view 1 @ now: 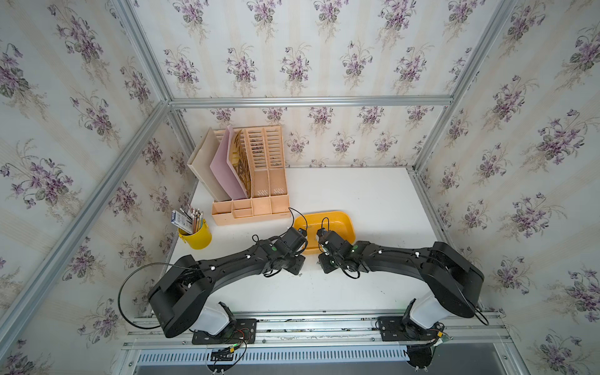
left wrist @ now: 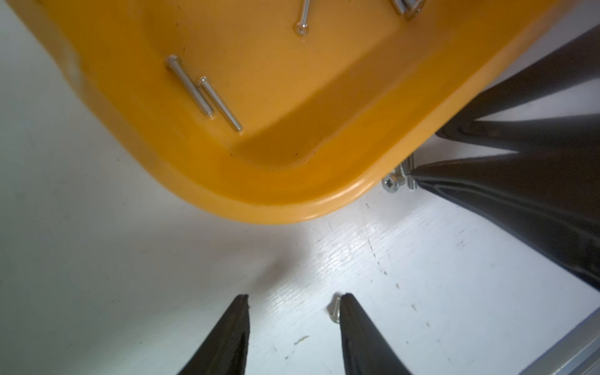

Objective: Put the screws on the desktop into the storage box
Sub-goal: Pick up the screw from the center of the board.

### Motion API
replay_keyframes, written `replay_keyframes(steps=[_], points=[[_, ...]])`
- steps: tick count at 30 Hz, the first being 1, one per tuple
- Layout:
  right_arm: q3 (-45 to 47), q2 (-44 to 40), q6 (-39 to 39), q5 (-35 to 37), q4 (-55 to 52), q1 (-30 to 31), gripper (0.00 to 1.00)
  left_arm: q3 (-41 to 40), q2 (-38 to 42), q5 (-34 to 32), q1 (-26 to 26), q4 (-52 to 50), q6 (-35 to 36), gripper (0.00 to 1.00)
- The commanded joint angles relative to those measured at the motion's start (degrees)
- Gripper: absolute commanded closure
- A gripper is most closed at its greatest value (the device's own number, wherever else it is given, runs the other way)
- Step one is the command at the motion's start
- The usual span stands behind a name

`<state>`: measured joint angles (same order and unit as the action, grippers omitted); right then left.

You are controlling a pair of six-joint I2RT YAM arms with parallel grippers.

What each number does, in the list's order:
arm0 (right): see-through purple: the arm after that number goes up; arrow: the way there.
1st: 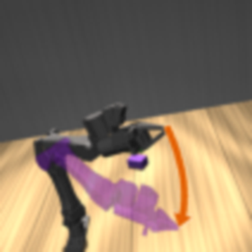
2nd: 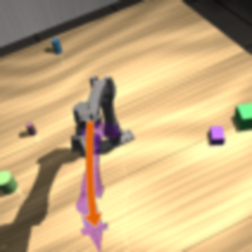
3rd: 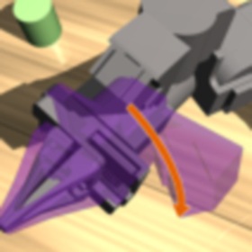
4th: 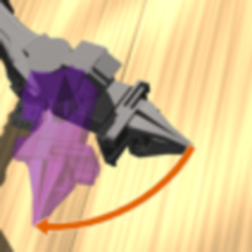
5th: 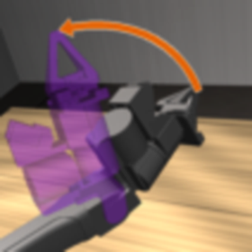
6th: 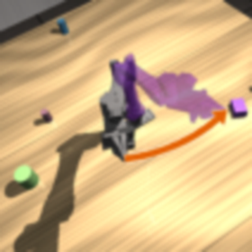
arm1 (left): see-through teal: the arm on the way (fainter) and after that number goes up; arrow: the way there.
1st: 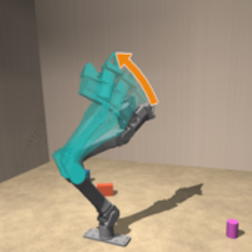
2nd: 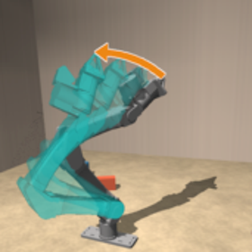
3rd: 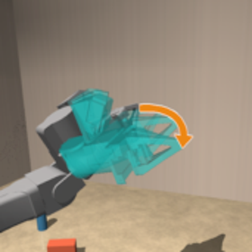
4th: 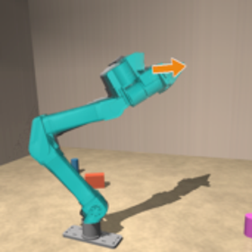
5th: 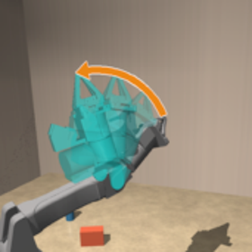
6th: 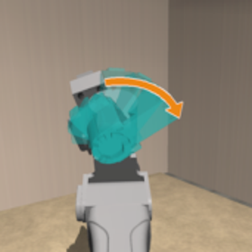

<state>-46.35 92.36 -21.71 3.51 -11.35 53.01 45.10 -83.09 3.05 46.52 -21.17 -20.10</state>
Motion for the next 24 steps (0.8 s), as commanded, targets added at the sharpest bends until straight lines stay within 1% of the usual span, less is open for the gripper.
replay_keyframes(steps=[1, 8, 12, 16, 19, 24], points=[[-0.89, 0.8, -1.0, 0.85, 0.85, 0.0, 0.68, 0.63, -0.07, 0.44, 0.06, 0.61, -0.31, 0.51], [-0.2, 1.04, -0.43, 0.97, 0.75, -0.01, 0.77, 0.78, -0.13, 0.64, 0.45, 0.43, -0.43, 0.5], [0.46, 1.65, -0.43, 1.16, 1.01, -0.01, 0.78, 0.87, -0.01, 0.64, 0.59, 0.59, -0.56, 0.5], [0.74, 1.62, -0.46, 1.31, 0.99, -0.02, 0.78, 1.37, -0.27, 0.73, 0.67, 0.21, -0.36, 0.5], [0.72, 1.36, -0.61, 1.08, 0.1, 0.07, 0.75, 1.39, -0.33, 0.77, 0.74, 0.23, -0.4, 0.5], [1.84, 0.01, -0.62, 1.35, -2.57, 0.01, 0.74, 1.11, -0.24, 0.73, 0.94, 0.43, -0.72, 0.49]])
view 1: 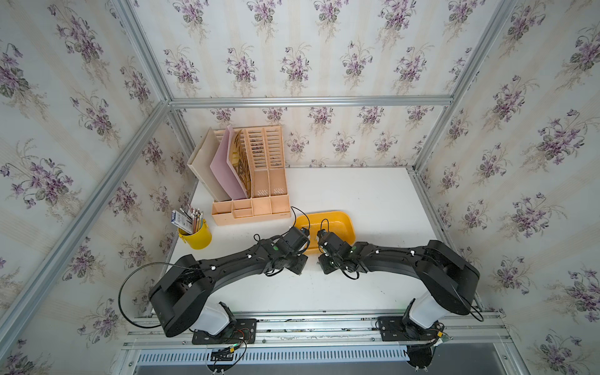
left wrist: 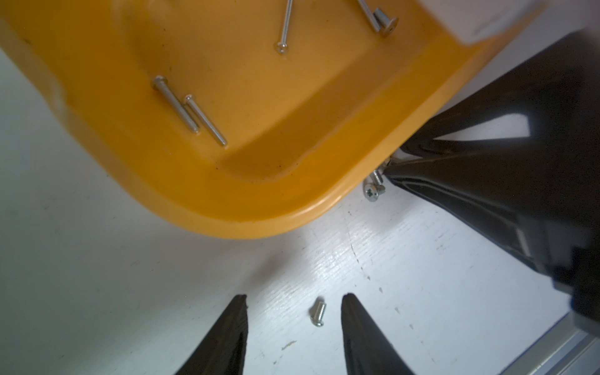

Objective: Put the screws on the desktop into the storage box
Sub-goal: Pick up the screw from the center of the board, then place the screw in the storage box.

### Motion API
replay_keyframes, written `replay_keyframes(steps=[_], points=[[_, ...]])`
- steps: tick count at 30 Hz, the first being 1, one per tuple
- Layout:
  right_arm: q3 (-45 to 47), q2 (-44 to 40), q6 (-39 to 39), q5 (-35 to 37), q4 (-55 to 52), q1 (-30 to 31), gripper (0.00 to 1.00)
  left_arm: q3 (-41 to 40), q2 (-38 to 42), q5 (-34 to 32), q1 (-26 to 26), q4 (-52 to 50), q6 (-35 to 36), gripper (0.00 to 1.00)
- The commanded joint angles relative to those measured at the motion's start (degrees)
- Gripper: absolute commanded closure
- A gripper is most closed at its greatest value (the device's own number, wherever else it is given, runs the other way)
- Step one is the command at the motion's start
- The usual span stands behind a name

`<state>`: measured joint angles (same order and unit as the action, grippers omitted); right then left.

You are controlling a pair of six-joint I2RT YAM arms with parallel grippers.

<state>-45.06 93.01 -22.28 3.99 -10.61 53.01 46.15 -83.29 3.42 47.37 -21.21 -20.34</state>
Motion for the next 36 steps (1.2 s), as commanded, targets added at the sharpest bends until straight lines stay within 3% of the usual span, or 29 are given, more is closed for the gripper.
replay_keyframes(steps=[1, 9, 14, 17, 27, 30, 36], points=[[0.91, -1.09, 0.05, 1.11, -3.63, 0.05, 0.74, 0.07, -0.09, 0.36, 0.19, 0.55, -0.49, 0.49], [1.24, 1.31, 1.02, -0.36, -3.43, 0.04, 0.76, 0.03, -0.2, 0.2, 0.26, 0.91, -0.68, 0.49], [1.29, 1.87, 0.93, -1.16, -4.99, 0.05, 0.94, 0.29, -0.08, 0.36, 0.26, 0.51, -0.6, 0.48], [1.4, 0.68, 1.09, -0.97, -5.76, 0.07, 0.99, 0.54, -0.15, 0.36, 0.26, 0.43, -0.5, 0.48], [-5.96, -6.53, 3.65, -1.08, -8.65, -0.36, 1.0, 1.15, -1.0, 0.8, 0.44, 0.82, -0.58, 0.48], [-9.74, -6.25, 5.9, -0.86, -10.2, -2.33, 1.0, 1.13, -0.53, 0.8, 0.42, 1.04, -0.68, 0.48], [-13.94, -2.09, 10.47, -5.07, -7.5, -11.83, 1.0, 0.43, -0.49, 1.25, 0.52, 2.86, -1.49, 0.47]])
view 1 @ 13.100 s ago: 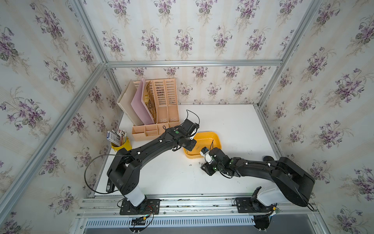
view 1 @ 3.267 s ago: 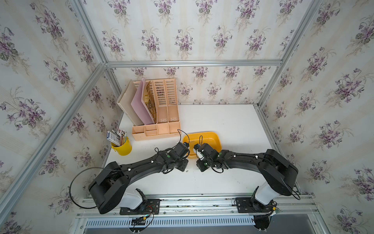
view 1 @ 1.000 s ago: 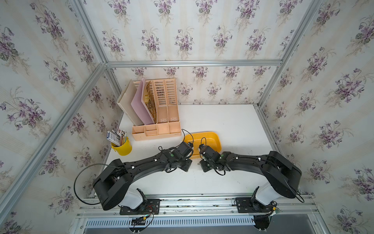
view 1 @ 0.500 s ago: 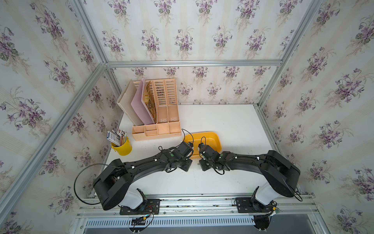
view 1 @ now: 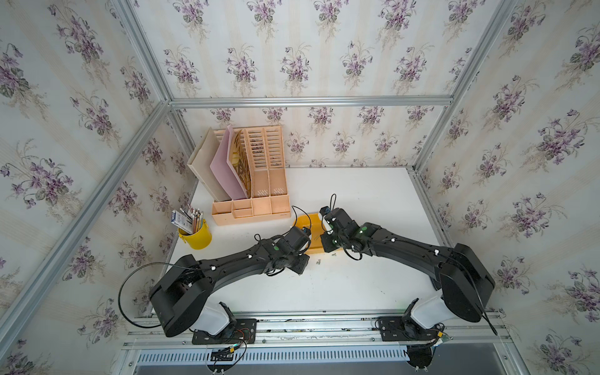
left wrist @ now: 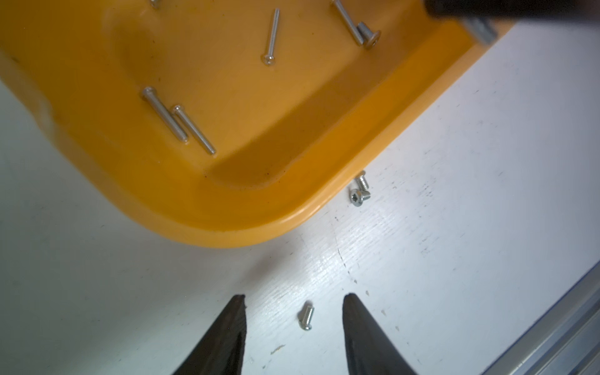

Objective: Put the screws on the desktop into the storage box
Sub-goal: Place the screw in the storage box.

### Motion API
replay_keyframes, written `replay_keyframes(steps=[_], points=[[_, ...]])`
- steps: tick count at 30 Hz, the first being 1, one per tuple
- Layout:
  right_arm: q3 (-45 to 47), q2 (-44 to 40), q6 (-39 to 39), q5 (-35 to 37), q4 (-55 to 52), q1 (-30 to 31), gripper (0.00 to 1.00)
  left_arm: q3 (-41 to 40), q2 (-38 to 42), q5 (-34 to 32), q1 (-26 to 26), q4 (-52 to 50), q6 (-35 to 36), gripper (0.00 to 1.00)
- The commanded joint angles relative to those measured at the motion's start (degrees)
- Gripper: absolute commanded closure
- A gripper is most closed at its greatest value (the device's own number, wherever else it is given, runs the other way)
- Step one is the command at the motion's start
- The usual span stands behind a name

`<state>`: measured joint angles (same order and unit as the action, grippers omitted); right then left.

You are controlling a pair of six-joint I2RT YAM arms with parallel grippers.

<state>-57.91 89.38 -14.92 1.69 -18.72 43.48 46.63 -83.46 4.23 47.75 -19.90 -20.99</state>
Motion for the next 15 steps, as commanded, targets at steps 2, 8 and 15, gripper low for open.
replay_keyframes(steps=[2, 8, 15], points=[[-2.32, 4.35, 3.96, -4.59, 1.37, -4.14, 1.0, 0.11, -1.25, 0.97, 0.42, 2.46, -1.09, 0.47], [-3.37, 8.7, 5.14, -4.94, 2.78, -4.9, 0.88, 1.36, -4.08, 0.72, 2.73, 3.81, -1.77, 0.46], [-2.41, 7.99, 5.78, -4.04, 3.37, -5.52, 0.79, 2.91, -7.73, -0.11, 4.84, 5.24, -2.0, 0.46]])
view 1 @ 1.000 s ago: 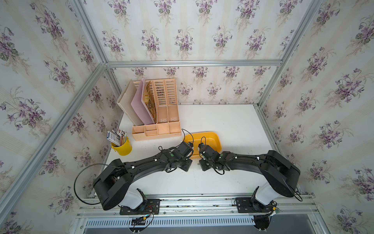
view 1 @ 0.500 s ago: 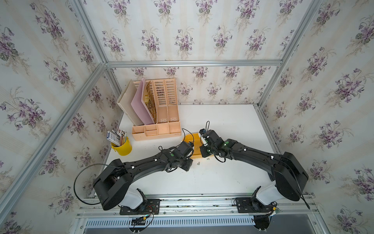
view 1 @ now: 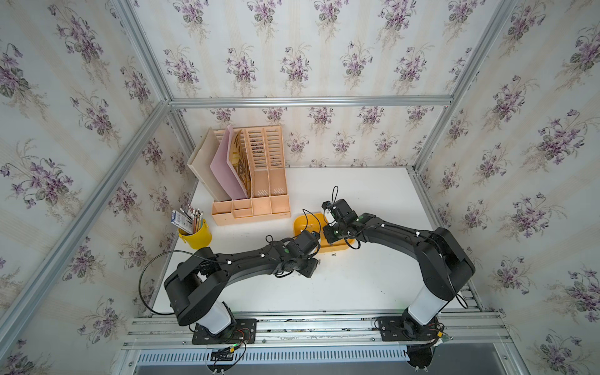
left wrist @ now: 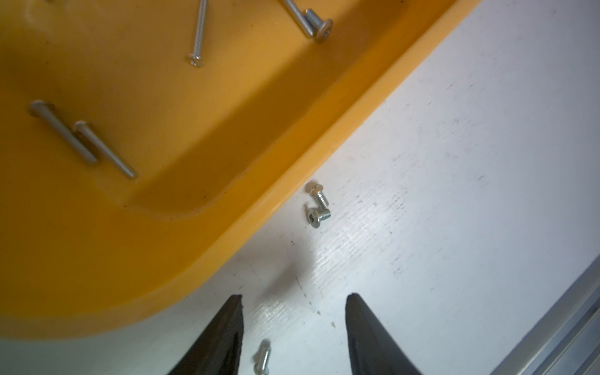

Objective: Put the screws on the desktop into the storage box
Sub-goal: Place the screw in the storage box, then pick up the screw from the center of the board.

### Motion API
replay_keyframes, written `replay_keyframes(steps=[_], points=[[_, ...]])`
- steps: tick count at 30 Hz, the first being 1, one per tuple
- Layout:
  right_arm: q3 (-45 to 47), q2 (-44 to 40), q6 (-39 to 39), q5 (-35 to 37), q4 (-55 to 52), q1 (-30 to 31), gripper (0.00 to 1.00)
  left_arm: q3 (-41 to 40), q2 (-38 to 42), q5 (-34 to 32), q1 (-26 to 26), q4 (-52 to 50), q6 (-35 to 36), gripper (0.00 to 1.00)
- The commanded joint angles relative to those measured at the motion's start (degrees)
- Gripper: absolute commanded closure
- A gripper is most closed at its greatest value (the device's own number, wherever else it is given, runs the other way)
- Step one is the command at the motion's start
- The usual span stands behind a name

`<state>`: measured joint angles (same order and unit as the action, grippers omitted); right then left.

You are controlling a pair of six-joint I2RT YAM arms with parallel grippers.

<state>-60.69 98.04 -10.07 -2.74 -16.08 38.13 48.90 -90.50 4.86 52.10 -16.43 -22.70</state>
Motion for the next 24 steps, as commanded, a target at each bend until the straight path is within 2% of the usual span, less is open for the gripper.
replay_keyframes(steps=[1, 7, 19, 24], points=[[0.9, -1.47, 0.85, 0.71, 1.23, -0.16, 0.77, 1.14, -1.28, -1.24, 0.74, 1.62, -0.17, 0.46], [4.02, -6.47, 0.49, 1.62, 2.1, -0.34, 0.74, 1.2, -3.26, -2.59, 1.38, 3.92, 0.14, 0.47], [8.51, -17.45, 2.01, 4.14, 2.31, -0.34, 0.78, 1.25, -7.06, -4.43, 2.21, 6.57, 1.26, 0.54], [7.34, -16.94, 2.42, 4.09, 2.15, -0.29, 0.79, 2.22, -8.79, -4.51, 2.27, 5.69, 1.47, 0.63]])
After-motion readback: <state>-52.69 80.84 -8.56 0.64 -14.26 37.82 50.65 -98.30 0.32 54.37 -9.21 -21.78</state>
